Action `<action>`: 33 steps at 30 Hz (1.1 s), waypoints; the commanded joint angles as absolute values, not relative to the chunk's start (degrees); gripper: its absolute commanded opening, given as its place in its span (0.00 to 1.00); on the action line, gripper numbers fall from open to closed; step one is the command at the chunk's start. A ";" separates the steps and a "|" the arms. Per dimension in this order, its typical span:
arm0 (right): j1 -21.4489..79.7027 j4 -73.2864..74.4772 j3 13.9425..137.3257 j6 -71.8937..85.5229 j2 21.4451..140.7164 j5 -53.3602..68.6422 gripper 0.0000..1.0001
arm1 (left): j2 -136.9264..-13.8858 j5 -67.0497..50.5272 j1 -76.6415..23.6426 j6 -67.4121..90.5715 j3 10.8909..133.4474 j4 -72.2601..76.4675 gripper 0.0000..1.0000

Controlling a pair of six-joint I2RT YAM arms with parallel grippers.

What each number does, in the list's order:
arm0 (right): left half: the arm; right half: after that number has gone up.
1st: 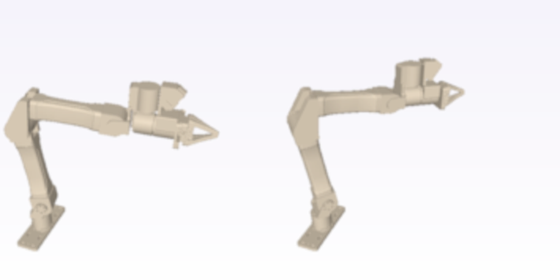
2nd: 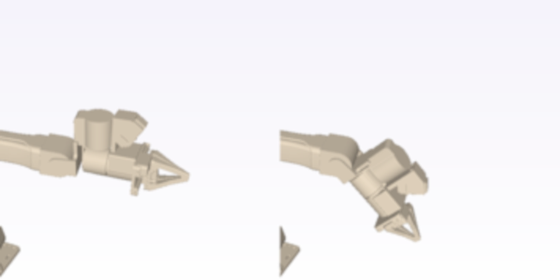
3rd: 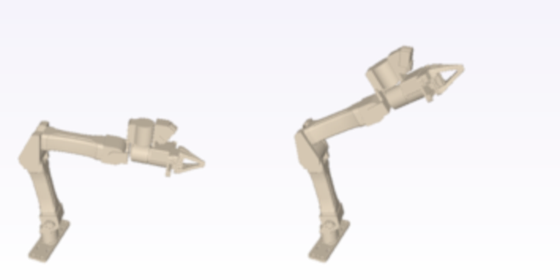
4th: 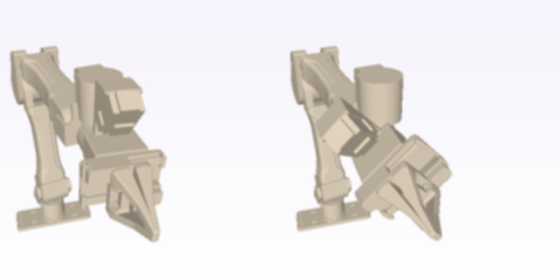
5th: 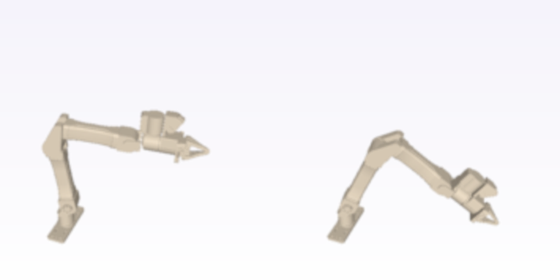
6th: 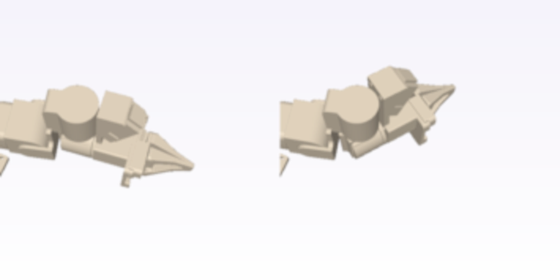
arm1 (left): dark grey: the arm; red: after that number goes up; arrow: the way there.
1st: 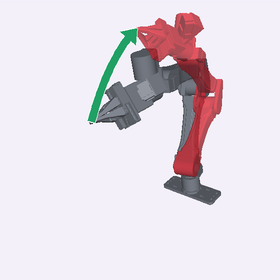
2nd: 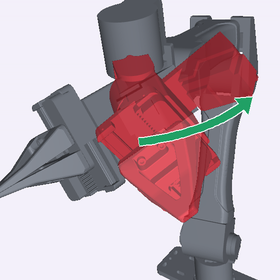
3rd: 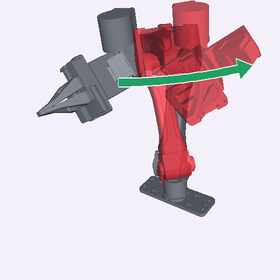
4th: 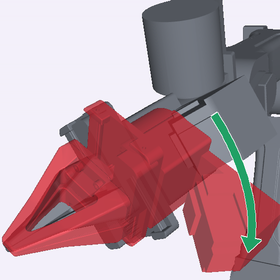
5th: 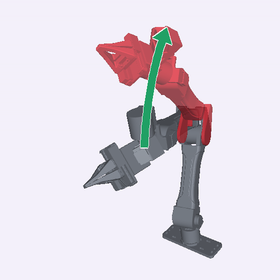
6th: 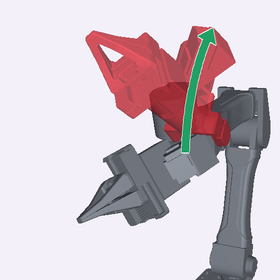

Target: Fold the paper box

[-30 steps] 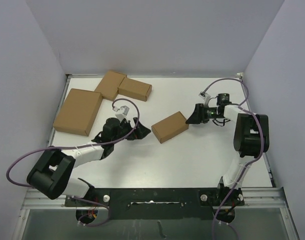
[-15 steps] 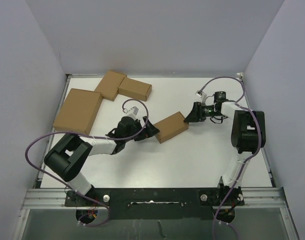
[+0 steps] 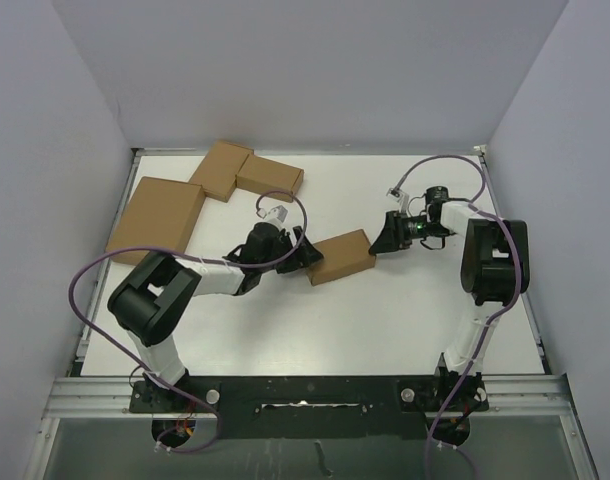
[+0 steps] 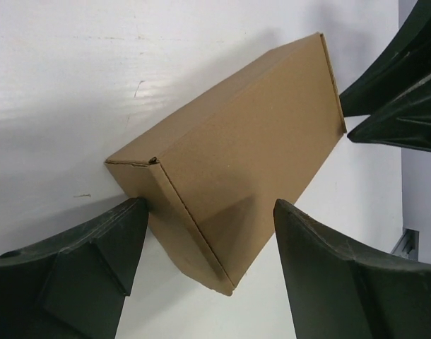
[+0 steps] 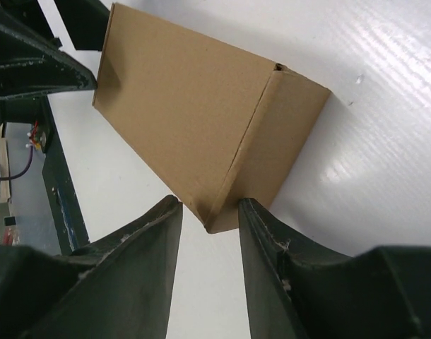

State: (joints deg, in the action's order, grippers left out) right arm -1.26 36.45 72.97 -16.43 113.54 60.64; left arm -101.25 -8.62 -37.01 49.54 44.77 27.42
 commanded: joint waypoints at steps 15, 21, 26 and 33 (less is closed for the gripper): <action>1.59 48.22 72.08 -27.86 107.71 57.19 0.40 | -105.02 -12.91 -34.57 39.88 53.76 22.89 0.69; 1.02 46.89 71.43 -27.34 105.99 54.55 0.42 | -101.43 -10.81 -33.52 37.28 52.25 22.28 0.71; -1.15 46.32 71.39 -27.74 103.78 52.21 0.43 | -96.10 -7.52 -32.92 34.28 49.91 20.55 0.73; -5.79 45.16 69.53 -29.15 96.77 51.61 0.44 | -84.11 -2.87 -32.86 28.66 43.90 18.78 0.78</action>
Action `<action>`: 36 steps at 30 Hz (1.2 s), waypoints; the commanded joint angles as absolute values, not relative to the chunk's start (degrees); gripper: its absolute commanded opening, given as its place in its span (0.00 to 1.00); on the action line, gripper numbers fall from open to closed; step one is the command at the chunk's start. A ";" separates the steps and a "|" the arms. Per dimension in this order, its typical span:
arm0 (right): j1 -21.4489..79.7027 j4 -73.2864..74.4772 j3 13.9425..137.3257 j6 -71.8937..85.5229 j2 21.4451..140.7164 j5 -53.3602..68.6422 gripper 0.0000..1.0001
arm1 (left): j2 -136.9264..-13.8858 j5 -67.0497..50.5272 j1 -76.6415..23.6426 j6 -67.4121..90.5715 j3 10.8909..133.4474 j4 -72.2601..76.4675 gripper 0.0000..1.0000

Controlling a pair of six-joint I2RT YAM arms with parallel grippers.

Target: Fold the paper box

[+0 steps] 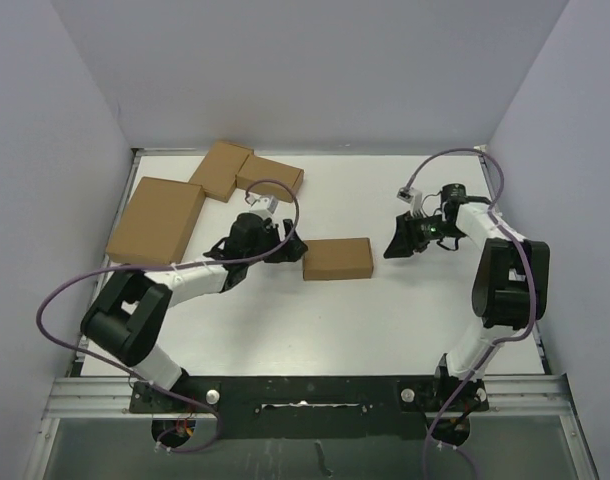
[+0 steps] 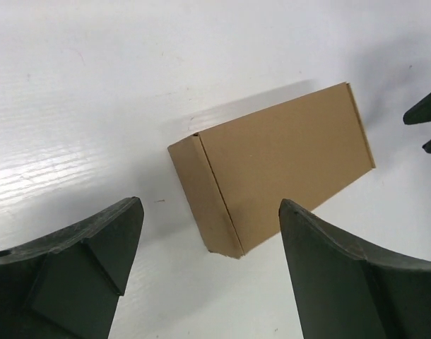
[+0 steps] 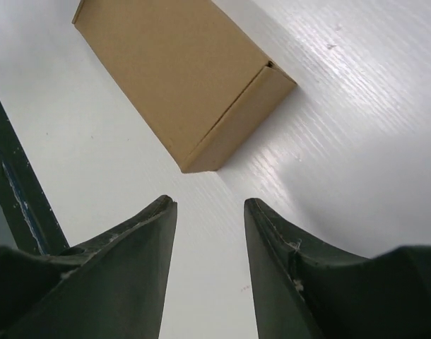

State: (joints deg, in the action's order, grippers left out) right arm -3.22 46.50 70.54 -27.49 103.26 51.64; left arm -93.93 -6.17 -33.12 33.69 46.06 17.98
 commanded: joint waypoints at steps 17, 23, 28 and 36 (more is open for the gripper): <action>-13.67 37.94 64.79 -31.64 72.74 51.53 0.63 | -54.57 -14.49 -20.62 28.70 35.15 7.23 0.98; -13.67 40.59 69.24 -31.21 69.53 52.49 0.76 | -53.46 -22.93 -16.03 31.78 38.35 5.19 0.98; -13.70 40.73 73.13 -28.78 66.78 51.23 0.98 | -52.58 -23.82 -15.51 30.69 44.48 -1.22 0.98; -13.88 39.80 76.16 -17.31 64.78 47.01 0.98 | -52.10 -28.40 -12.66 29.24 53.23 -9.97 0.98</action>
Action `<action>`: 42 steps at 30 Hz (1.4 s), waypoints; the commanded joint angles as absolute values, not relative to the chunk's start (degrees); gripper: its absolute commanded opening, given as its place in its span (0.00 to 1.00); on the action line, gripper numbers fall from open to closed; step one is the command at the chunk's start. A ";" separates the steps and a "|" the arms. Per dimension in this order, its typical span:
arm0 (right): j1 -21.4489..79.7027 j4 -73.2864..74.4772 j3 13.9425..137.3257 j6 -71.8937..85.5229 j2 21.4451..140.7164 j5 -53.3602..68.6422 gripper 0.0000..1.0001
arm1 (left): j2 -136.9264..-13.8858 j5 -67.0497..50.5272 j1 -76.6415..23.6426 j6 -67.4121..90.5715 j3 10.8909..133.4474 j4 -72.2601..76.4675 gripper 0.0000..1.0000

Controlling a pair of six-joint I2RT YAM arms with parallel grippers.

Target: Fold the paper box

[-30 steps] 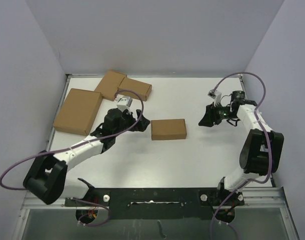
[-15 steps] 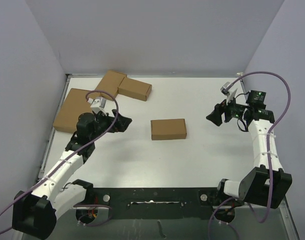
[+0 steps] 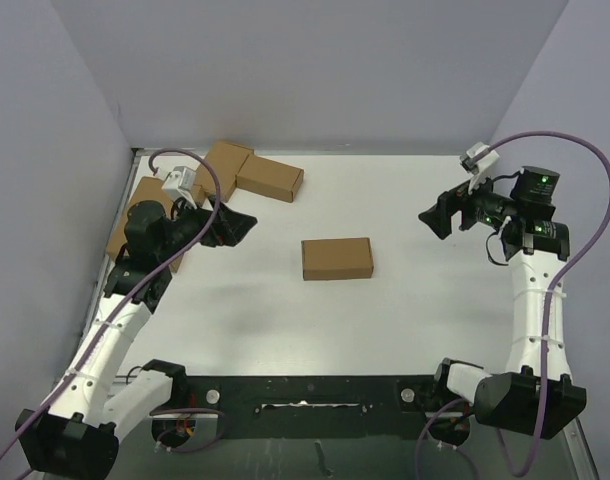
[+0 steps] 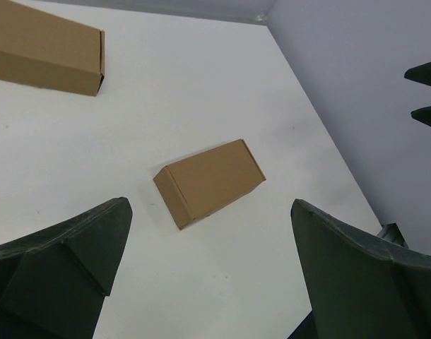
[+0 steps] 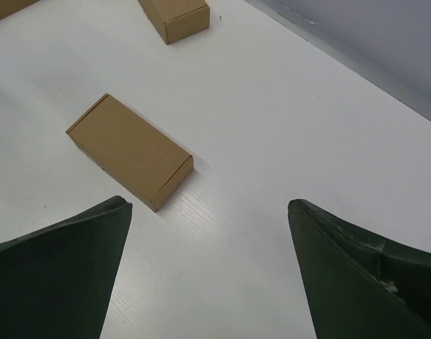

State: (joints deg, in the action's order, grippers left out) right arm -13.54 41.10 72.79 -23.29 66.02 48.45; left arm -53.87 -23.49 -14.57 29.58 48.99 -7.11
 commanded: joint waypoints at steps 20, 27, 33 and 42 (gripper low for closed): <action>-14.26 42.19 84.04 -3.90 60.73 51.95 0.98 | -47.22 -36.65 -9.01 30.37 59.06 -14.88 0.98; -14.25 42.50 86.72 0.32 61.19 51.19 0.98 | -46.77 -36.14 -9.03 29.35 60.51 -16.57 0.98; -14.31 43.11 86.63 -0.70 60.92 51.34 0.98 | -45.72 -35.60 -9.04 30.15 59.54 -16.65 0.98; -14.29 43.63 86.43 -2.02 59.61 49.92 0.98 | -45.66 -35.70 -9.01 30.50 61.05 -16.78 0.98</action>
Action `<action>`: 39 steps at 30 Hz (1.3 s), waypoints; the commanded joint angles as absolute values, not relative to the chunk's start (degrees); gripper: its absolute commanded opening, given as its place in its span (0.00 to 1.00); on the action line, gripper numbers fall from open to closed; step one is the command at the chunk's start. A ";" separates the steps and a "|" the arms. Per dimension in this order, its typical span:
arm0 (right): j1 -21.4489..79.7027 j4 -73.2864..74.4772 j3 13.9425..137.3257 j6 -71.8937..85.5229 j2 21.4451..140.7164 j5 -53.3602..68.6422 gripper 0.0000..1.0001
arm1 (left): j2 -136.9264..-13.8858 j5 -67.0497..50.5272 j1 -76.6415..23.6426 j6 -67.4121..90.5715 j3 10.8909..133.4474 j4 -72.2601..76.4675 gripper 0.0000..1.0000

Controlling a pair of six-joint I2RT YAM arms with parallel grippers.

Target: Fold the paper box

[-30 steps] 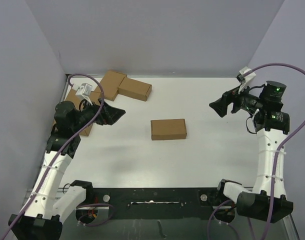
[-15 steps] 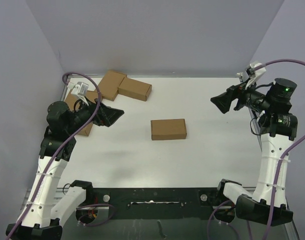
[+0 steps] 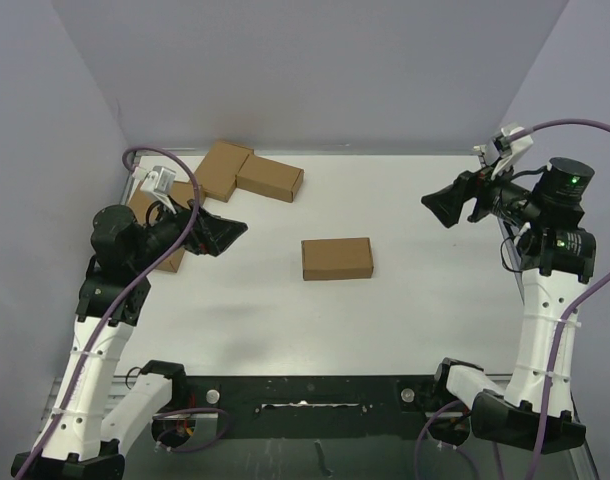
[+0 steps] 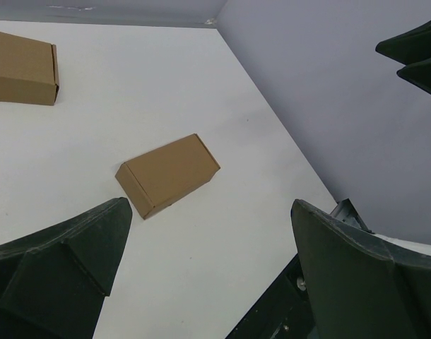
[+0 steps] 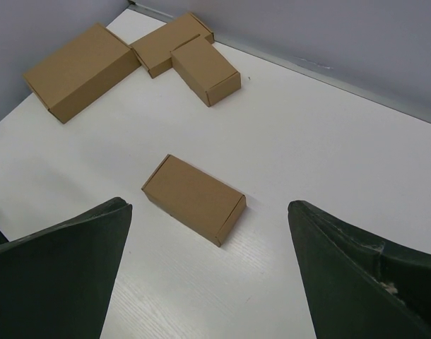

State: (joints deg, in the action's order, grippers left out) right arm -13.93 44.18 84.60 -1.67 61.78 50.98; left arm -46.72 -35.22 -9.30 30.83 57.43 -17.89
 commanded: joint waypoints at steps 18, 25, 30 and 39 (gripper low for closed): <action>-14.39 44.21 85.44 -2.02 57.66 47.16 0.98 | -44.96 -36.17 -9.05 29.80 60.48 -16.72 0.98; -14.27 43.96 85.43 -0.76 57.24 44.72 0.98 | -44.30 -36.19 -9.05 30.89 58.98 -15.56 0.98; -14.32 44.10 85.05 -0.86 56.82 45.00 0.98 | -44.30 -36.12 -9.03 30.76 58.93 -15.48 0.98; -14.29 44.11 85.28 -0.84 56.62 44.91 0.98 | -43.49 -35.03 -8.99 30.50 57.89 -15.55 0.98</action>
State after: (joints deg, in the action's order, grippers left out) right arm -13.96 45.95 84.53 -1.78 57.56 45.41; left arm -45.15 -35.16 -9.28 30.85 58.04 -18.15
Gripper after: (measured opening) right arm 0.980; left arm 0.979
